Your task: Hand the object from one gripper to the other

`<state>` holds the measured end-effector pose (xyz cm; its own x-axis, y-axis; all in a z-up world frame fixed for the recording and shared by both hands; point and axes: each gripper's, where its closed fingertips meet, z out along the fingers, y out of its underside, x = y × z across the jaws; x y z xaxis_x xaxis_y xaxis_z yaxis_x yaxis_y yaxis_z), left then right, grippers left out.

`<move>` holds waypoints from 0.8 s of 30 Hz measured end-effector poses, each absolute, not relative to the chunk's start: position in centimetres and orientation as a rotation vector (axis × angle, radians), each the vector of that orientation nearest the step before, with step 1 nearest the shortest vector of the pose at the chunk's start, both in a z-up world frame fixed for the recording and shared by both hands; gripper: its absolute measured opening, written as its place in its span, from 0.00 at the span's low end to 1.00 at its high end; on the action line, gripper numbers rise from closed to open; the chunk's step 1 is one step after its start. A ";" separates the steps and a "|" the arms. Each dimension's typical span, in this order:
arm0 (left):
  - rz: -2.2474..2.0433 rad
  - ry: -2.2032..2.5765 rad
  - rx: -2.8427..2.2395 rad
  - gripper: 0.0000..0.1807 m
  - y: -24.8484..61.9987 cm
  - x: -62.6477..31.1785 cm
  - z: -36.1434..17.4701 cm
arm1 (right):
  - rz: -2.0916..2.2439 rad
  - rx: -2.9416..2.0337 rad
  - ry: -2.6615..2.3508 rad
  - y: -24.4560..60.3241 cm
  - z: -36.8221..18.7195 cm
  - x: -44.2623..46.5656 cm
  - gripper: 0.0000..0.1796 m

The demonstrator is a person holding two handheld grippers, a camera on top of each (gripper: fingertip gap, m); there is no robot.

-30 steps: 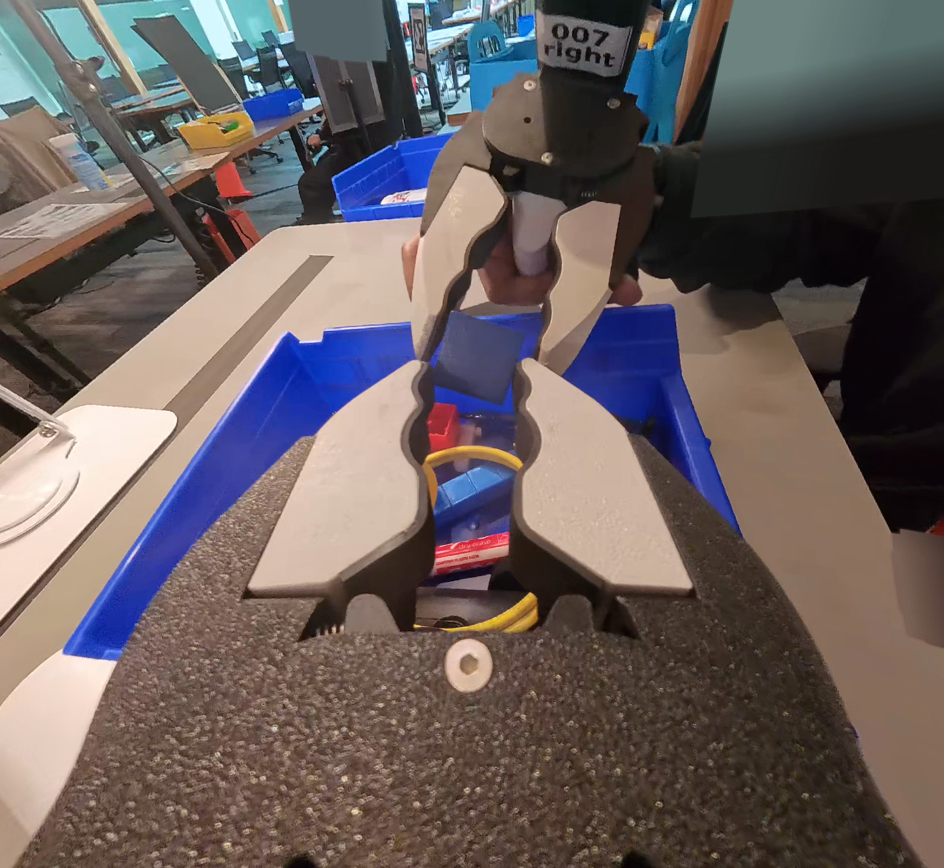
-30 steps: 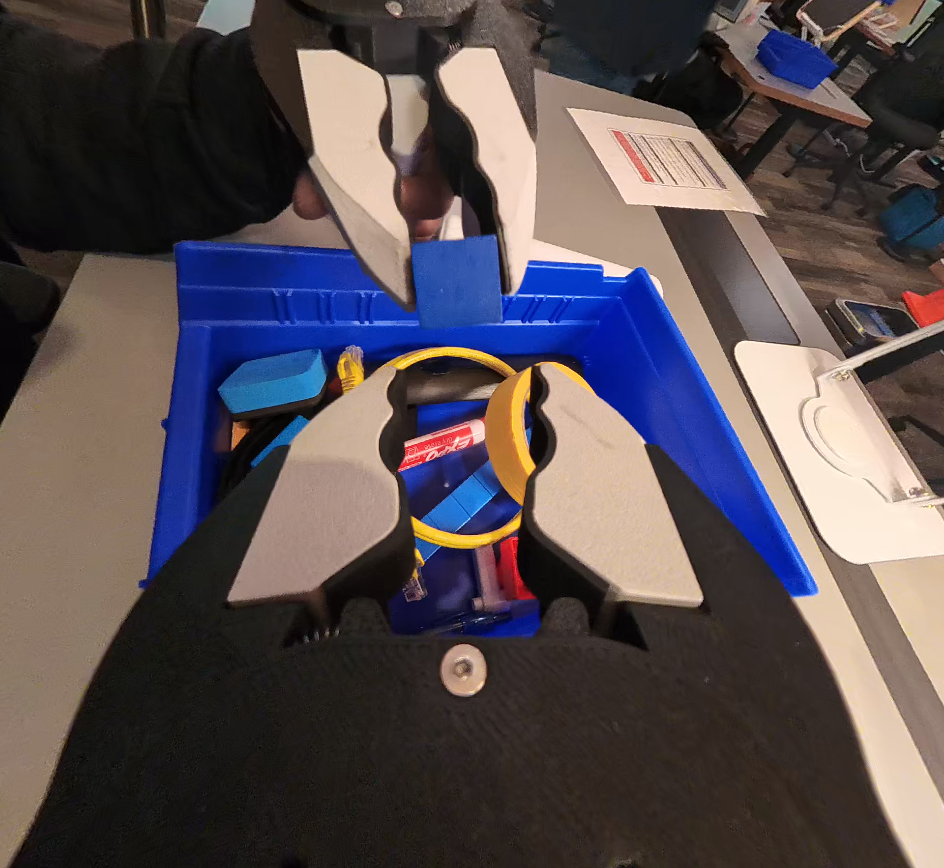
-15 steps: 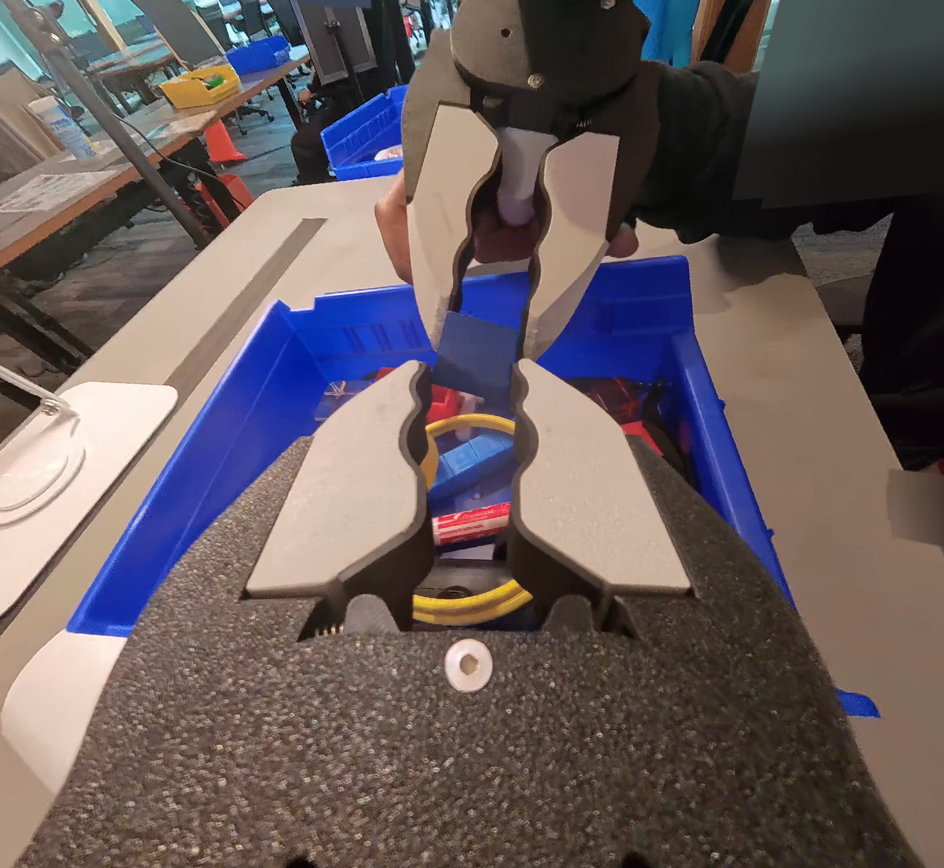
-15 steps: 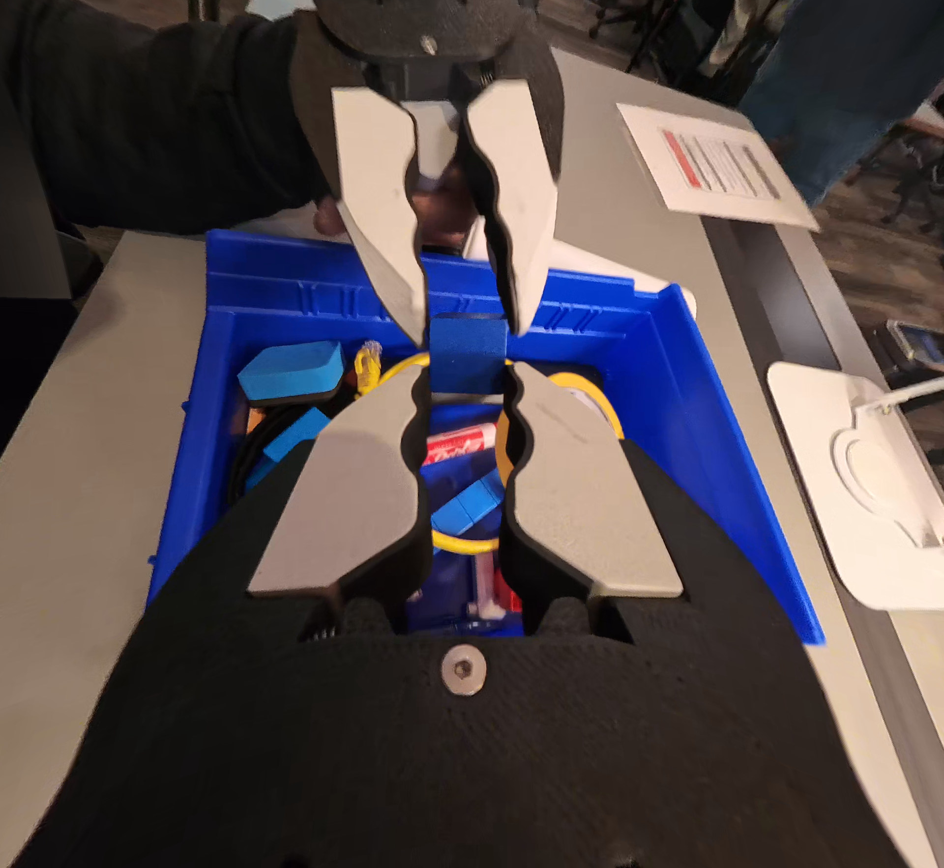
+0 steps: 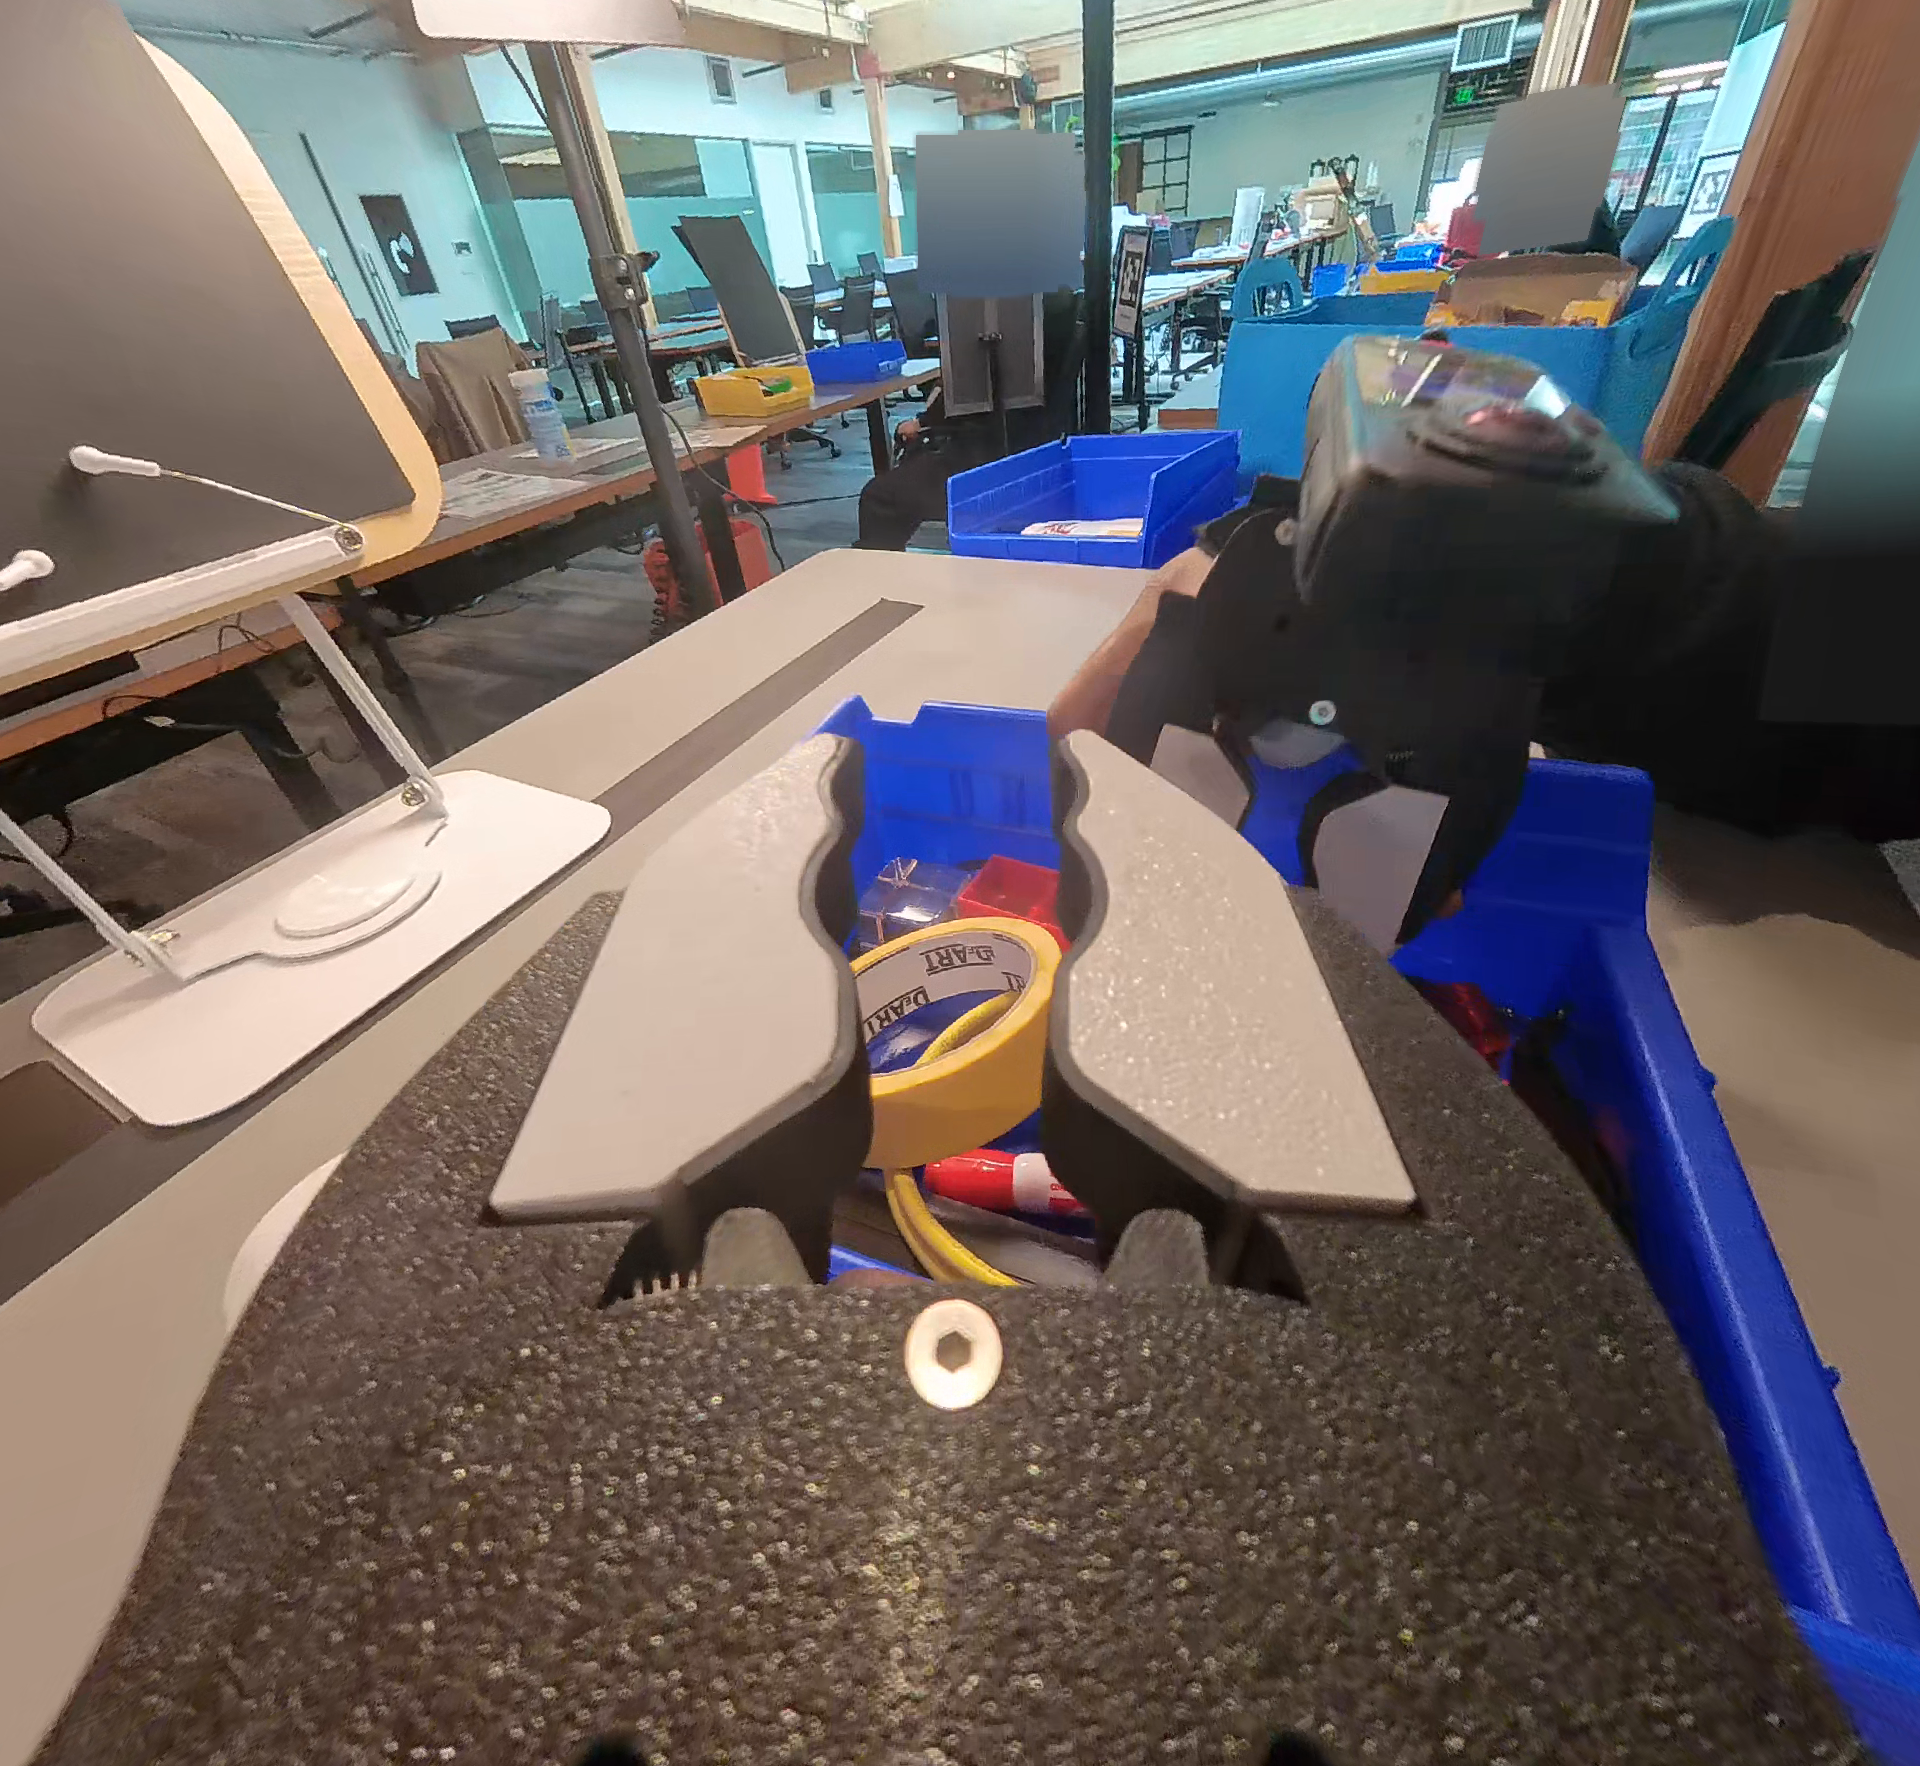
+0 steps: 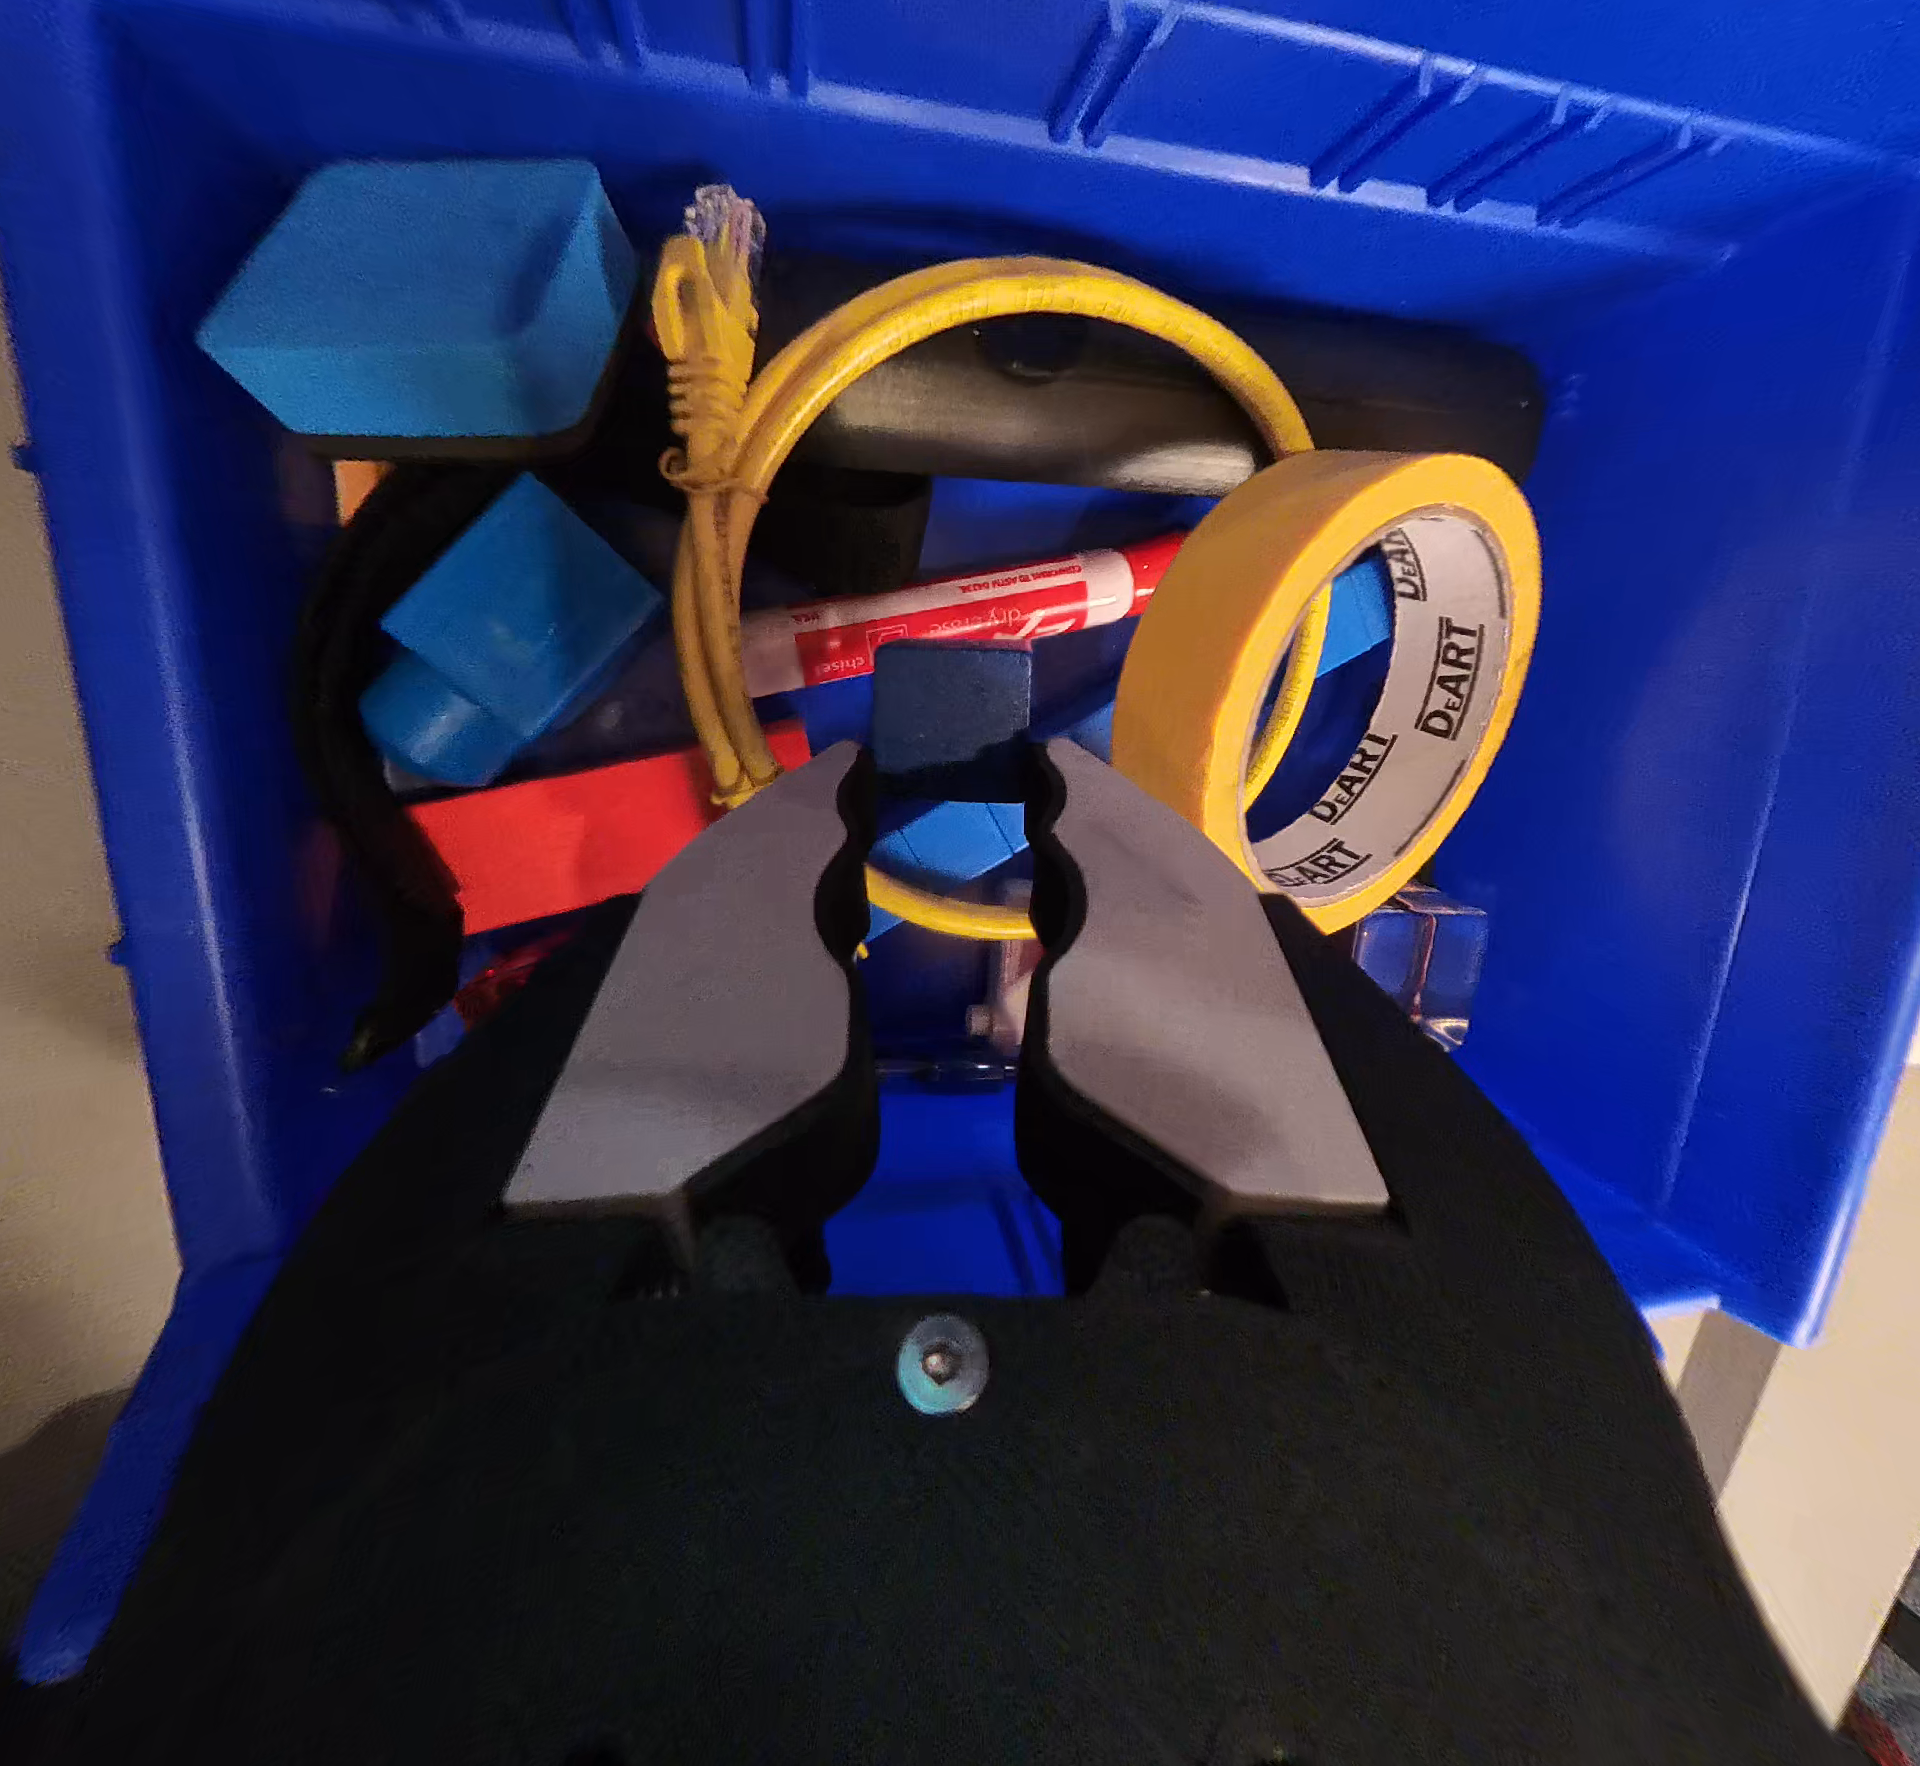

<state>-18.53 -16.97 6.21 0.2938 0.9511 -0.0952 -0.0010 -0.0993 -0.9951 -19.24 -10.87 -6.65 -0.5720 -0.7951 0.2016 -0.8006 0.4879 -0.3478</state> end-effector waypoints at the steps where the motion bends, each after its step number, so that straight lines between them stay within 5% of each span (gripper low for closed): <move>1: 1.047 -0.945 -1.423 0.19 -16.8 -18.6 6.1 | 0.628 1.442 -2.692 -10.9 -6.8 -19.3 0.15; 24: 1.064 -0.968 -1.347 0.19 -17.9 -18.9 6.1 | 0.728 1.564 -2.629 -9.6 -5.3 -16.3 0.15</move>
